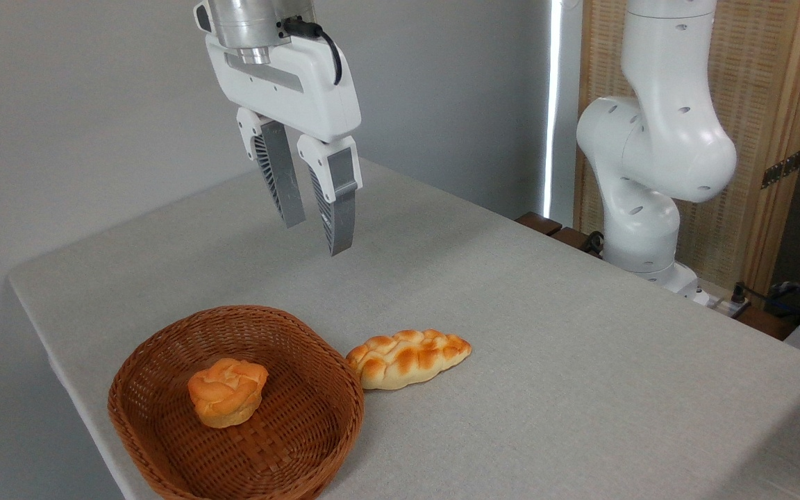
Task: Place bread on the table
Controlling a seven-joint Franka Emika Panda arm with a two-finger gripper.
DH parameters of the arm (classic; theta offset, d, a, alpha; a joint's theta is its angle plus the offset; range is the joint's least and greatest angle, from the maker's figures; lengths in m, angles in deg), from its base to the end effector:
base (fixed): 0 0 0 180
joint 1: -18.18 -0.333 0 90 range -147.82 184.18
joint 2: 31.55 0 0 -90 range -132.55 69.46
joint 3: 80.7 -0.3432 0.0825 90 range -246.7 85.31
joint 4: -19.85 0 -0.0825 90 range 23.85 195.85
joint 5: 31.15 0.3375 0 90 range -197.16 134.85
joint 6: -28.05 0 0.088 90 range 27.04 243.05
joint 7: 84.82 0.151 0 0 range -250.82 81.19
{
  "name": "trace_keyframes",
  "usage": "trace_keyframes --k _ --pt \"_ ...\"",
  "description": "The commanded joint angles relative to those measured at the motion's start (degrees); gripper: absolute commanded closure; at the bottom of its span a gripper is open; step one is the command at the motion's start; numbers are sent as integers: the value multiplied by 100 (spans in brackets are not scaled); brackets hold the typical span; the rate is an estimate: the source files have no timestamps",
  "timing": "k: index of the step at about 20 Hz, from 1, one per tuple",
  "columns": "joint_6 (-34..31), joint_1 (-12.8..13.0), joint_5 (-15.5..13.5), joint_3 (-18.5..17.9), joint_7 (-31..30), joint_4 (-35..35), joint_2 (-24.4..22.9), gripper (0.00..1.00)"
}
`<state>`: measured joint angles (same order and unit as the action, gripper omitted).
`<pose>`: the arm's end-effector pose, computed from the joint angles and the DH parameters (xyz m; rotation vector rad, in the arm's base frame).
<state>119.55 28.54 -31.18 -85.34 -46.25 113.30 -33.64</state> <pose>0.4953 -0.0489 0.6026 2.9073 -1.1833 0.0050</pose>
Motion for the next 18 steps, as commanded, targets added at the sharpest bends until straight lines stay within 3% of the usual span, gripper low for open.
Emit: trace_keyframes --k 1,18 --pt "-256 36 -145 -63 2 -169 51 0" --pt "-353 36 -146 -63 19 -169 51 0"
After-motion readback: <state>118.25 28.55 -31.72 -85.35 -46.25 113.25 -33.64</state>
